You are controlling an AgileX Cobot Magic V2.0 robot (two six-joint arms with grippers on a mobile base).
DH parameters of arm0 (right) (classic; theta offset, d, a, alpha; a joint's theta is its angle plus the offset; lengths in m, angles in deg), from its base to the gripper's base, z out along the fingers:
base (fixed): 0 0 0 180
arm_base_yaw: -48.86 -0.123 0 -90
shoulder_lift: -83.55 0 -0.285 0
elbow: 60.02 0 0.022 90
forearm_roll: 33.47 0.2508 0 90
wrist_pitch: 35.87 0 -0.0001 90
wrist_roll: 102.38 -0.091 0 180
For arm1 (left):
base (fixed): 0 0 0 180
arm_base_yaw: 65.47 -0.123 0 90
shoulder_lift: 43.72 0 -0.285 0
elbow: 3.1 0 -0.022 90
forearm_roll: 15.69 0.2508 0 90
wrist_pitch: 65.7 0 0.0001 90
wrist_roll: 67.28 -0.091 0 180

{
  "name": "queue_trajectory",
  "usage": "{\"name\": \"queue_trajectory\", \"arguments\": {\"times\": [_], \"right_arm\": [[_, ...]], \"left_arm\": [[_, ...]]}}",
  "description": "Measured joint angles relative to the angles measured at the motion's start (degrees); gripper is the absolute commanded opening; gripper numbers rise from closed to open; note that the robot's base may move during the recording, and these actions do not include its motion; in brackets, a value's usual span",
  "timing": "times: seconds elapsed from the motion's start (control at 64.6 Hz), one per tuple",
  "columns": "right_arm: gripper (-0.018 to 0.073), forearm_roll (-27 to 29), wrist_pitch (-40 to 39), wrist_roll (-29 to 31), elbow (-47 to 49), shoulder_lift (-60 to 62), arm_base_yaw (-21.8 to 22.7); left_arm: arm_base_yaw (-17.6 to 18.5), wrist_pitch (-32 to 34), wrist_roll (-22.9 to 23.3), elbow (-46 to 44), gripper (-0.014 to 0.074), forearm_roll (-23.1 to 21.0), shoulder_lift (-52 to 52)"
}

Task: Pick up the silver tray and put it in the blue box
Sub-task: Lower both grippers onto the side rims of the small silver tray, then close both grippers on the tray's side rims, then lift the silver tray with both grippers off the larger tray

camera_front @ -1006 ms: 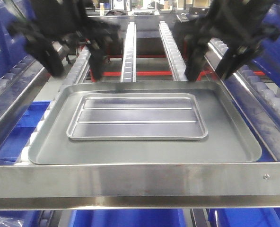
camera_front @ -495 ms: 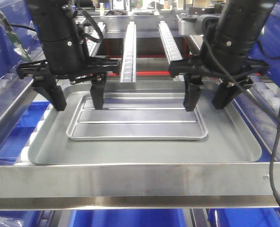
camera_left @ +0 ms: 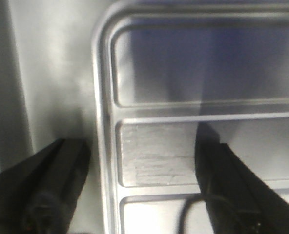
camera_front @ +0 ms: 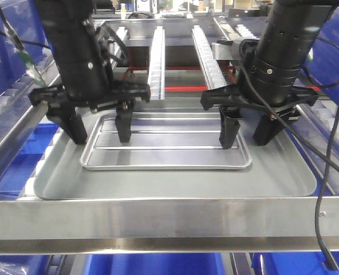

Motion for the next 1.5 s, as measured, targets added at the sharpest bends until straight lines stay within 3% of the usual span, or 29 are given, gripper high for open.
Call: {"name": "queue_trajectory", "arguments": {"times": [0.17,0.402,0.495,0.944,1.502], "right_arm": [[0.041,0.0,-0.1,0.0,0.0,0.0,0.0],[0.0139,0.1,0.1,-0.1,0.0,0.0,0.0],[0.0042,-0.1,0.5,-0.4,0.0,0.0,0.2],[0.0057,-0.1,1.0,-0.9,0.5,0.0,0.4],[0.0057,-1.2,10.2,-1.1,7.4,4.8,0.7]], "left_arm": [[0.0,-0.2,-0.1,-0.3,0.0298,0.0,0.3],[-0.1,-0.8,-0.1,-0.4,0.0004,0.1,0.3],[-0.3,-1.4,-0.1,-0.5,0.0013,0.7,0.3],[-0.3,-3.1,-0.1,-1.3,0.0011,1.5,0.3],[-0.2,-11.6,-0.1,-9.3,0.0011,2.6,-2.6]]}}
